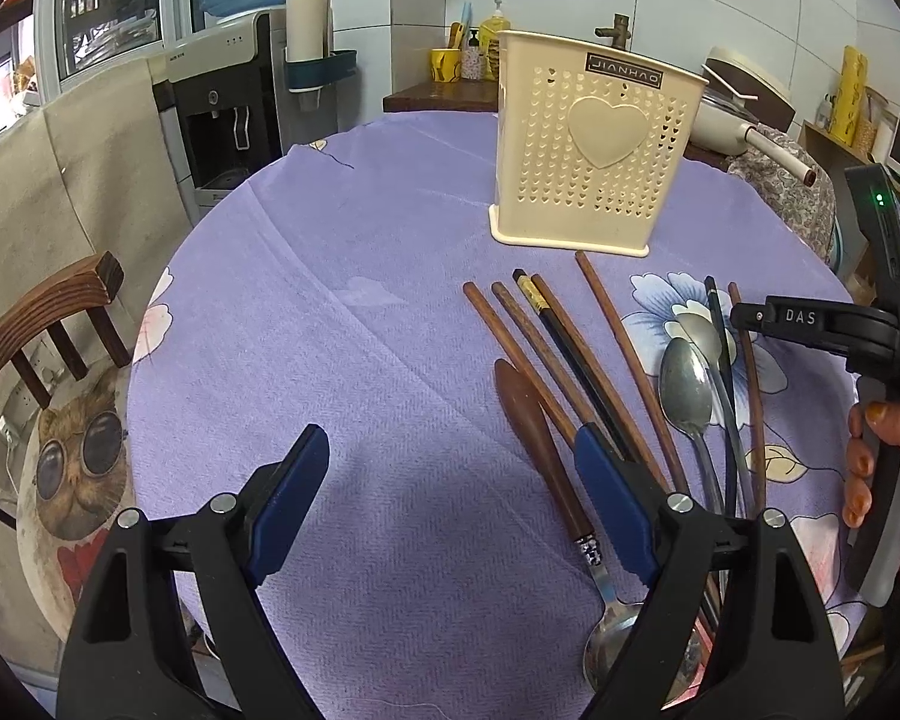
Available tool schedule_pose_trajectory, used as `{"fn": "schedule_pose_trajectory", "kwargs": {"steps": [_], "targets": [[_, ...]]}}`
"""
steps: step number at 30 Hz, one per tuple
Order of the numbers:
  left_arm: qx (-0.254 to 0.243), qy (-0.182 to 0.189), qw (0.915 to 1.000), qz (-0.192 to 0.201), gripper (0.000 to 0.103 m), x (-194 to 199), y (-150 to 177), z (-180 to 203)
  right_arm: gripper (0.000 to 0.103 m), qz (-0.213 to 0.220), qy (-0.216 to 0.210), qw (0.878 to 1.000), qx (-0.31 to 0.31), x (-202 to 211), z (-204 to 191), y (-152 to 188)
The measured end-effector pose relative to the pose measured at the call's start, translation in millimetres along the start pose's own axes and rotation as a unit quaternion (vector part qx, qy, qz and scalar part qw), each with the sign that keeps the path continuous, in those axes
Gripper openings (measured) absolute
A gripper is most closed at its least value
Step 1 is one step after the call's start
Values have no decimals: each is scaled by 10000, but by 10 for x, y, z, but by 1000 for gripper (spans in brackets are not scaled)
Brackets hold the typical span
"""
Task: Organize utensils
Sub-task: 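Move both tools forward toward the row of utensils on the tablecloth, then grasp a wooden chopstick with the right tool while the left tool grasps the wooden-handled spoon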
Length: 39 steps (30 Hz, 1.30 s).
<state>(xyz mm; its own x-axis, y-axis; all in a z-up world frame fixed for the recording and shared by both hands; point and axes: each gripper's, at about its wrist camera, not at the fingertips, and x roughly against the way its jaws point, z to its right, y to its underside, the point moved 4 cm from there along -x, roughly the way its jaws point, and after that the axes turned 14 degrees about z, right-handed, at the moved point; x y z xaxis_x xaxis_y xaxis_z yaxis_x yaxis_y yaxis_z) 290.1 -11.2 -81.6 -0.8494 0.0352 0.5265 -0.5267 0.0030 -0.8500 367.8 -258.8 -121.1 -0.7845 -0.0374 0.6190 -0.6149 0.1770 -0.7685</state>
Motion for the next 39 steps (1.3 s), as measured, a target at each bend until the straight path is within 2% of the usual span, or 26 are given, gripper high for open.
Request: {"fn": "schedule_pose_trajectory", "kwargs": {"steps": [3, 8, 11, 13, 15, 22, 32, 39], "targets": [[22, -12, 10000, -50, 83, -25, 14, 1, 34, -11, 5, 10000, 89, -46, -33, -39], [32, 46, 9999, -120, 82, -48, 21, 64, 23, -36, -122, 9995, 295, -167, -102, -104], [-59, 56, 9998, -180, 75, -77, 12, 125, 14, -59, -192, 9988, 441, -203, -121, -126], [6, 119, 9992, -370, 65, -135, 35, 142, 14, -110, -289, 9987, 411, -220, -102, -141], [139, 210, 9983, -534, 61, -181, 61, 148, 13, -152, -379, 9984, 379, -232, -82, -147], [196, 193, 9958, -875, 42, -302, 107, 232, 14, -83, -394, 9977, 553, -244, -122, -129], [251, -2, 9951, -958, 39, -469, 10, 248, 14, -78, -530, 9971, 548, -221, -155, -92], [208, -152, 9951, -955, 28, -543, -35, 244, 14, -47, -538, 9967, 602, -209, -175, -72]]}}
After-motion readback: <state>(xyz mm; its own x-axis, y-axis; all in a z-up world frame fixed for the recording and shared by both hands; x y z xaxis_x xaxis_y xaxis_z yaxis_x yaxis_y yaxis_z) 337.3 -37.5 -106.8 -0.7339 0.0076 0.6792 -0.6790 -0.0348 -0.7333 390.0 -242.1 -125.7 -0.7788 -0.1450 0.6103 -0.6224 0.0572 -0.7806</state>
